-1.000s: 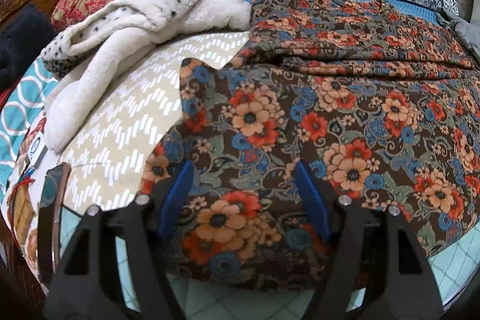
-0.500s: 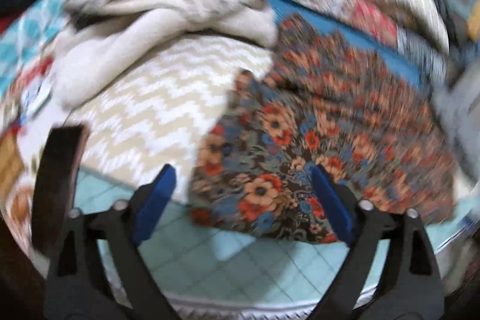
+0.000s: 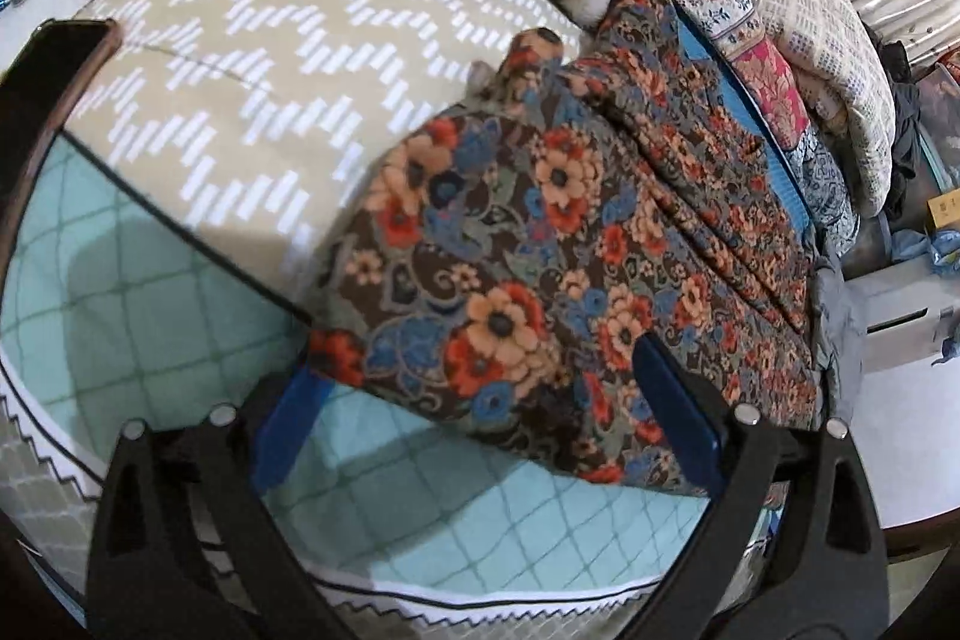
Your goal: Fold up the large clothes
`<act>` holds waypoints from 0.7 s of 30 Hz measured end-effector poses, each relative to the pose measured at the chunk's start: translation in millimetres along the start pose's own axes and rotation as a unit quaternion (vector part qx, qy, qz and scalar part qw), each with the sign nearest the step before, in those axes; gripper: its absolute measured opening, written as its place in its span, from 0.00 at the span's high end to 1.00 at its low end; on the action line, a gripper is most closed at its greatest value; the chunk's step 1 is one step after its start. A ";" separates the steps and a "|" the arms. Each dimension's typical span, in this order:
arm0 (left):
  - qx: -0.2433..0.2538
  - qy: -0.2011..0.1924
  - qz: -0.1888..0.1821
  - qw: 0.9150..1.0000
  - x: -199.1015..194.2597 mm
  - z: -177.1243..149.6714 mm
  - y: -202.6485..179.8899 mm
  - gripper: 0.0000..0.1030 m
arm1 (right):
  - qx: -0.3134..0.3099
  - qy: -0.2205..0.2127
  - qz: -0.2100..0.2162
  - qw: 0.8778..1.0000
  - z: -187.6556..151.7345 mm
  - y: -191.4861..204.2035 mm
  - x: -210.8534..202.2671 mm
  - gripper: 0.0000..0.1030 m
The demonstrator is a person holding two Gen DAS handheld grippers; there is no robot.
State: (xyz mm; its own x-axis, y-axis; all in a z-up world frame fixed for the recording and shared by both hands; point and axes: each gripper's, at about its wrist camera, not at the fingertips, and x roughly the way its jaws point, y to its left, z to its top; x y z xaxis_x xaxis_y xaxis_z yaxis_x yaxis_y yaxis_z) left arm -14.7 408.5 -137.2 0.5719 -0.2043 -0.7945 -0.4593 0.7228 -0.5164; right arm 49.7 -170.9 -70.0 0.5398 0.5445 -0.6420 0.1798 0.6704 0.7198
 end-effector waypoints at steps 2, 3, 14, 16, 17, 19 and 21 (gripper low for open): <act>0.000 0.002 0.000 1.000 3.2 0.1 -2.8 0.09 | 0.007 0.002 0.006 1.000 1.1 -2.1 3.0 0.65; 0.000 0.003 0.004 1.000 6.1 1.2 -3.4 0.09 | 0.010 0.004 0.009 1.000 3.1 -2.9 4.8 0.65; 0.005 0.006 0.020 1.000 7.9 3.1 -2.3 0.38 | 0.030 0.022 0.043 0.998 10.4 4.4 21.9 0.65; 0.011 0.010 0.030 0.999 4.9 1.9 -5.7 0.48 | 0.041 0.021 0.046 0.998 10.6 5.5 21.4 0.65; 0.008 0.014 0.018 1.000 2.3 1.3 -5.4 0.49 | 0.043 0.026 0.049 0.998 8.6 7.3 20.6 0.65; 0.002 0.017 -0.005 1.000 -2.7 -0.2 -3.5 0.49 | 0.038 0.043 0.048 0.997 2.6 12.4 22.5 0.65; -0.001 0.026 0.012 1.000 4.6 0.8 0.1 0.49 | 0.027 0.042 0.039 0.998 0.3 12.8 24.4 0.65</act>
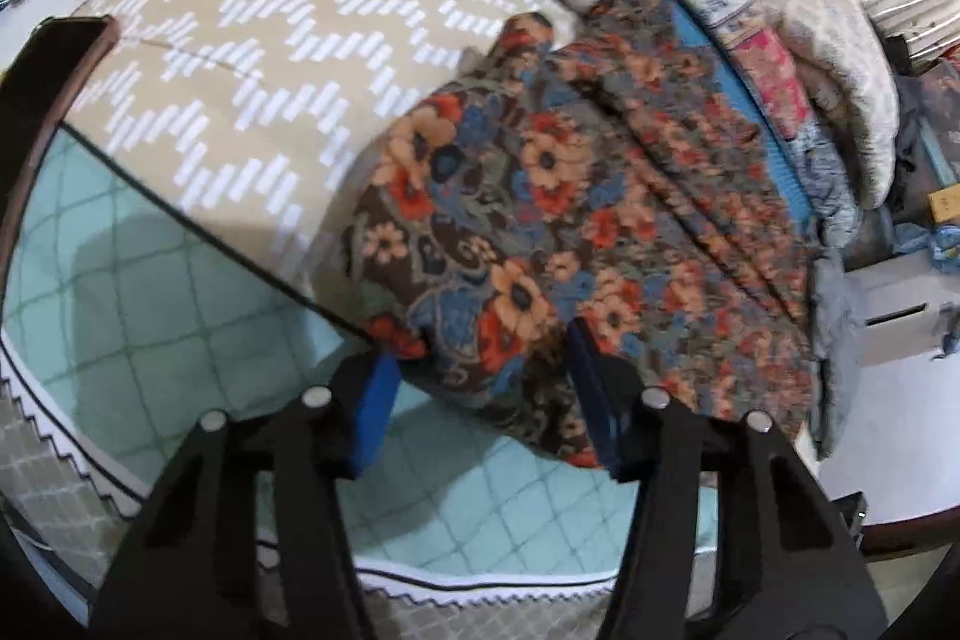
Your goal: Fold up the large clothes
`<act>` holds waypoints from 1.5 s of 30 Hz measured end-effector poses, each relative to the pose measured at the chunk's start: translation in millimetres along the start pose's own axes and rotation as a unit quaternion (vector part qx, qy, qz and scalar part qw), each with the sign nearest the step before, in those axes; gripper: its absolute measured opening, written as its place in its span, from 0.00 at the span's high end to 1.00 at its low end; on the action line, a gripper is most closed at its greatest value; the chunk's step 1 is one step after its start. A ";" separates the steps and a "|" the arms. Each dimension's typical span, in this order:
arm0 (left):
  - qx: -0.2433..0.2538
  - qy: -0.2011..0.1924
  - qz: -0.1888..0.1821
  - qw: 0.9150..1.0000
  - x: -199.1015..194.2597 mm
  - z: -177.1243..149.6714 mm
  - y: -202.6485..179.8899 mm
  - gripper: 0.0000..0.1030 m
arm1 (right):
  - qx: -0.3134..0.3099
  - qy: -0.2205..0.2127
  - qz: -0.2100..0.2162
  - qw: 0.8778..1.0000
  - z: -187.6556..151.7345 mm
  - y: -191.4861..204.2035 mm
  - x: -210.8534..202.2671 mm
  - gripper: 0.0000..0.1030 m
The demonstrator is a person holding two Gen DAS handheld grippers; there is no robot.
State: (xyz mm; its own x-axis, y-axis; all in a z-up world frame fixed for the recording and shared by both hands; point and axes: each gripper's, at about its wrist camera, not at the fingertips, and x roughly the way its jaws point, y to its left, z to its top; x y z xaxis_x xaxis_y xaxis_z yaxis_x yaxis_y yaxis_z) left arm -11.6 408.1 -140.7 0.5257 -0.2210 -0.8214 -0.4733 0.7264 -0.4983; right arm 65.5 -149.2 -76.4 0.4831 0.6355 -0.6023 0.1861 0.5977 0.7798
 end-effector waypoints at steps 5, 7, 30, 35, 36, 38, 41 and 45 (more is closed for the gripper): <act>-0.005 -0.010 0.010 1.000 7.9 4.4 -5.1 0.46 | 0.019 -0.014 0.007 1.000 10.5 -3.3 9.3 0.65; 0.003 -0.017 0.019 1.000 9.0 4.8 -8.2 0.46 | 0.017 -0.015 0.003 1.000 11.7 -1.1 10.4 0.65; 0.024 -0.054 -0.013 0.998 -53.9 -10.4 19.6 0.72 | -0.014 -0.027 -0.042 0.999 -1.0 -13.1 -23.7 0.39; 0.139 -0.117 0.083 0.980 -100.2 11.1 -17.7 0.55 | -0.110 0.001 -0.092 0.990 14.4 13.8 -71.6 0.43; 0.170 -0.122 0.097 0.973 -100.9 20.6 -34.7 0.53 | -0.142 -0.003 -0.105 0.984 28.3 32.1 -74.3 0.43; 0.249 -0.134 0.115 0.952 -98.9 48.6 -85.0 0.50 | -0.192 -0.019 -0.115 0.975 58.8 67.4 -74.5 0.43; 0.313 -0.160 0.107 0.930 -91.6 93.3 -162.9 0.40 | -0.270 -0.078 -0.091 0.955 117.4 137.2 -76.9 0.43; 0.359 -0.151 0.081 0.917 -48.6 155.6 -249.4 0.18 | -0.337 -0.160 -0.028 0.928 190.0 221.4 -63.6 0.57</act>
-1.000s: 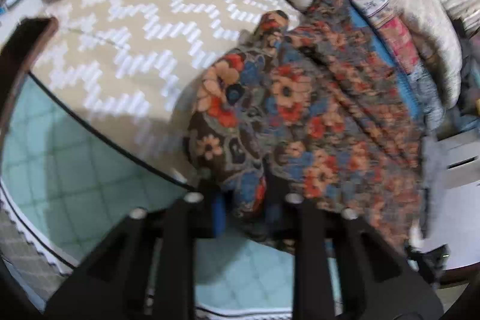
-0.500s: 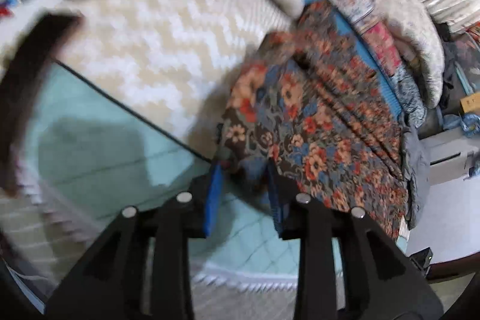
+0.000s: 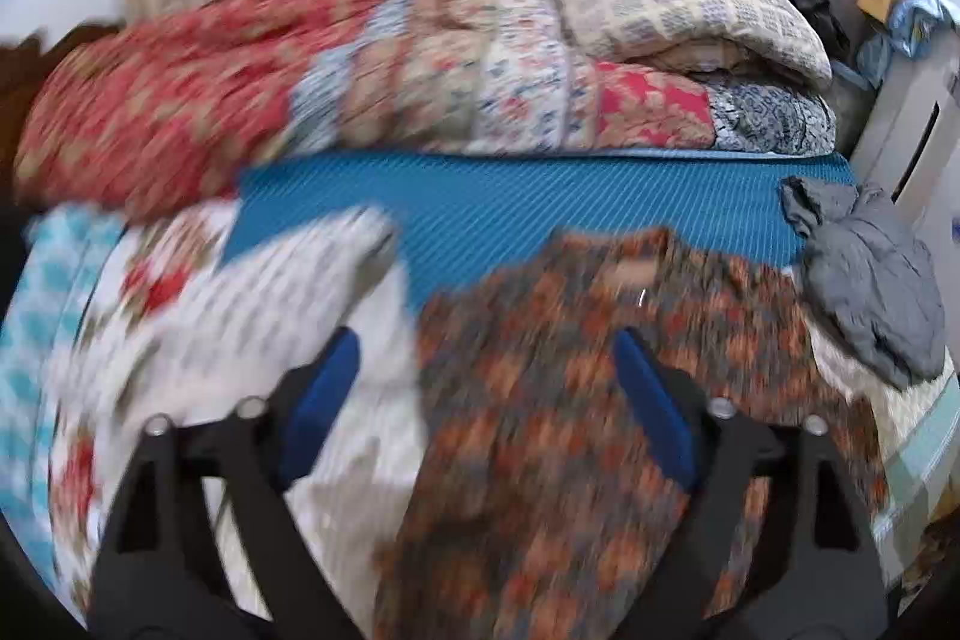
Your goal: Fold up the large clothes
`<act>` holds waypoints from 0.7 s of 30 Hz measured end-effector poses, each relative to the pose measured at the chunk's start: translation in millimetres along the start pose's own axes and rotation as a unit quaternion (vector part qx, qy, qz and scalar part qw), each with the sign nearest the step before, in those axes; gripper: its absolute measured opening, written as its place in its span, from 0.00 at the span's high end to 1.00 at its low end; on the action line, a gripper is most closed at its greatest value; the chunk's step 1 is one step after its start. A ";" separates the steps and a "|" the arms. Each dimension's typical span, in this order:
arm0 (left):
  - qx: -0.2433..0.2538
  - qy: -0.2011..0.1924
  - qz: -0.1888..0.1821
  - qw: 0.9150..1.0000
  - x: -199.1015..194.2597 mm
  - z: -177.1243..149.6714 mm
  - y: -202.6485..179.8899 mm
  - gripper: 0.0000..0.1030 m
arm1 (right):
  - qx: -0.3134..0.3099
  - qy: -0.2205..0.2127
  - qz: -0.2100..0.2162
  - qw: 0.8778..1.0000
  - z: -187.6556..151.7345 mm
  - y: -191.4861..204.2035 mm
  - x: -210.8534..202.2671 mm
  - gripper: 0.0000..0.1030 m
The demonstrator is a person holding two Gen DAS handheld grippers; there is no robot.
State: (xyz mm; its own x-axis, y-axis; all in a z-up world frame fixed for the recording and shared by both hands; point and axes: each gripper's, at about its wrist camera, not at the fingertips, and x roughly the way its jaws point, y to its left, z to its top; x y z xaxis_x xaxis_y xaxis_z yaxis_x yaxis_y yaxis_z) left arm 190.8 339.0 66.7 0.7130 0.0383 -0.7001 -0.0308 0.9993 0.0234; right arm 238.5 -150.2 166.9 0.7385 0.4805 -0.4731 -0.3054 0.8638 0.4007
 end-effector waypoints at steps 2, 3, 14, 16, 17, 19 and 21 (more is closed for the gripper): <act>0.007 0.030 -0.002 1.000 42.2 24.6 -14.5 0.18 | -0.034 -0.014 -0.020 0.999 29.6 8.9 47.3 0.72; 0.006 0.047 0.001 0.999 67.6 33.1 -21.9 0.18 | -0.045 0.005 -0.024 0.999 37.0 9.2 81.0 0.74; -0.117 0.123 0.035 0.985 246.6 15.0 -17.4 0.18 | -0.079 0.220 -0.084 0.969 -20.1 -51.8 301.1 0.75; -0.132 0.117 0.031 0.984 254.3 10.6 -17.1 0.18 | -0.063 0.226 -0.056 0.971 -22.4 -55.2 315.5 0.75; -0.137 0.114 0.032 0.983 257.1 9.6 -18.1 0.18 | -0.053 0.221 -0.046 0.973 -22.1 -55.1 324.8 0.75; -0.145 0.111 0.041 0.982 260.8 7.2 -20.2 0.17 | -0.029 0.215 -0.036 0.975 -22.1 -55.2 338.4 0.75; -0.139 0.110 0.066 0.982 266.7 5.8 -24.3 0.25 | -0.008 0.220 -0.035 0.975 -21.7 -49.7 351.9 0.75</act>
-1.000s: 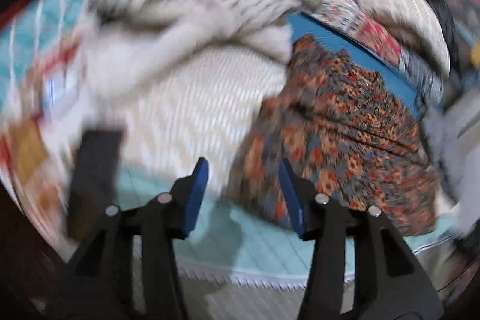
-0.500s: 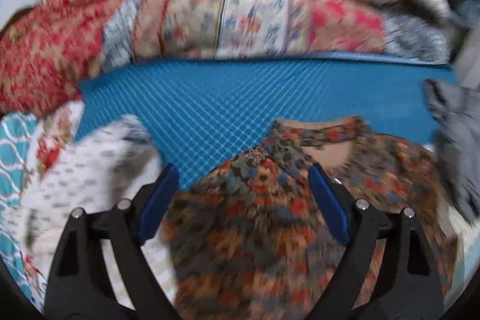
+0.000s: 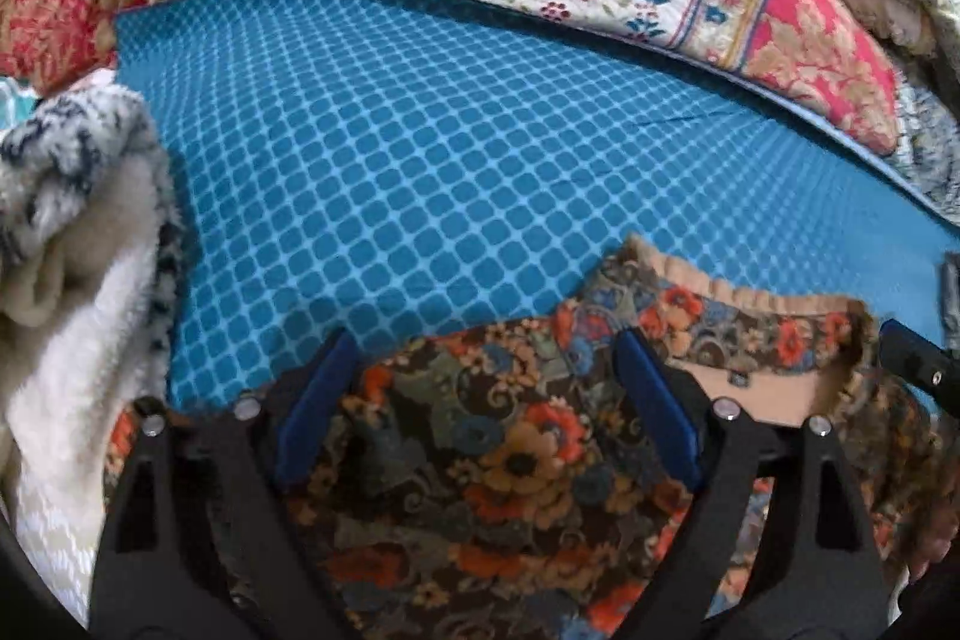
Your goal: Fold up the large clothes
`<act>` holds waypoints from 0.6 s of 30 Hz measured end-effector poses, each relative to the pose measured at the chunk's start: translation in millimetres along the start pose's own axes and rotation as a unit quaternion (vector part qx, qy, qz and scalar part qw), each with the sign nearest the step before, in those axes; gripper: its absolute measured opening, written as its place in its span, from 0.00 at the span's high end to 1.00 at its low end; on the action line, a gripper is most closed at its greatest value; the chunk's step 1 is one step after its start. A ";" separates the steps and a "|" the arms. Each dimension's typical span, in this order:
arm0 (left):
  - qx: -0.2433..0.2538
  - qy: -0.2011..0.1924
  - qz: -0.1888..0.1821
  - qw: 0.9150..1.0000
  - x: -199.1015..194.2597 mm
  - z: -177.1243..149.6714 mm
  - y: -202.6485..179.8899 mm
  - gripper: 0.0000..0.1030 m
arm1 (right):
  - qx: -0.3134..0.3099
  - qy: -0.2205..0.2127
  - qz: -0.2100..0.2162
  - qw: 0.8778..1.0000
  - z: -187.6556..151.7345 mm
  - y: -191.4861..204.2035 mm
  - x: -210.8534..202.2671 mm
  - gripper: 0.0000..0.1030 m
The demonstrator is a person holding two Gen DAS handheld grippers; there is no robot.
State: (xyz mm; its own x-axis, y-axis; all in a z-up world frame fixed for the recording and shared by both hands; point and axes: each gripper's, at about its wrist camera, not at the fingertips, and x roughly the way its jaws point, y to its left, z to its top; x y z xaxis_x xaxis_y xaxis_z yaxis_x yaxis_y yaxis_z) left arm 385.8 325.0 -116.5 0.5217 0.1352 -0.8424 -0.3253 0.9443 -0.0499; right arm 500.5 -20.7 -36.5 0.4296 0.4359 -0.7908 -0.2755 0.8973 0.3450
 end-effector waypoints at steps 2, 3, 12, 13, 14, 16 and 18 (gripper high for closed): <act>0.016 -0.001 0.000 1.000 2.1 -2.5 -8.4 0.44 | 0.010 0.007 0.001 1.000 3.0 6.2 11.8 0.74; 0.026 -0.008 0.005 1.000 0.1 -4.5 -13.4 0.58 | 0.010 0.012 -0.005 1.000 5.8 10.9 19.6 0.57; 0.127 -0.078 -0.041 0.988 -81.3 -26.1 -44.4 1.00 | -0.049 -0.022 -0.035 0.998 -6.9 64.9 -36.2 0.33; 0.134 -0.095 -0.053 0.985 -103.4 -32.1 -42.3 1.00 | -0.061 -0.030 -0.035 0.997 -11.3 71.2 -46.1 0.33; 0.135 -0.102 -0.061 0.984 -114.5 -32.4 -42.8 1.00 | -0.082 -0.044 -0.036 0.995 -20.6 83.4 -62.6 0.33; 0.133 -0.119 -0.086 0.980 -149.1 -46.3 -34.4 1.00 | -0.118 -0.068 -0.036 0.990 -43.2 107.0 -89.9 0.33; 0.126 -0.136 -0.110 0.976 -180.3 -62.9 -22.7 1.00 | -0.154 -0.089 -0.041 0.983 -68.8 127.9 -110.7 0.33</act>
State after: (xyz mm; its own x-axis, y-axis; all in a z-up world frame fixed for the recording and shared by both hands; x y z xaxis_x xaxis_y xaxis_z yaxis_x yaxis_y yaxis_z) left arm 249.5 260.3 2.8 0.7586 -0.0366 -0.6505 0.0046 0.9987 -0.0508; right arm 358.5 41.0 60.4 0.5980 0.3925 -0.6988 -0.4694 0.8782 0.0916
